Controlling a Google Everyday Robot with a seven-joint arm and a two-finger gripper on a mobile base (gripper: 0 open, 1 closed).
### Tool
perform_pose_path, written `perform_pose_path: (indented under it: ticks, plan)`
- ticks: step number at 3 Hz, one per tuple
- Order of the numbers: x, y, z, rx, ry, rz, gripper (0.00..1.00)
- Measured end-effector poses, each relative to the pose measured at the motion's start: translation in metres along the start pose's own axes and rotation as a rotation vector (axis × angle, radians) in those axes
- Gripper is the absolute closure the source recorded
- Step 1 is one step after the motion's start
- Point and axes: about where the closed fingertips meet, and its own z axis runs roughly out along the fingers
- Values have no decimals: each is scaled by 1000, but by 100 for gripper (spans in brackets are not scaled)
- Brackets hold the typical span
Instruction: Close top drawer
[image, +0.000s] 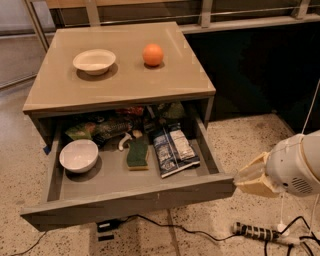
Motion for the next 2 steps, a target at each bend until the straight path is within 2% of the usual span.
perform_pose_path:
  ticks: [2]
  plan:
    - [8,34,56,-11,-66,61,100]
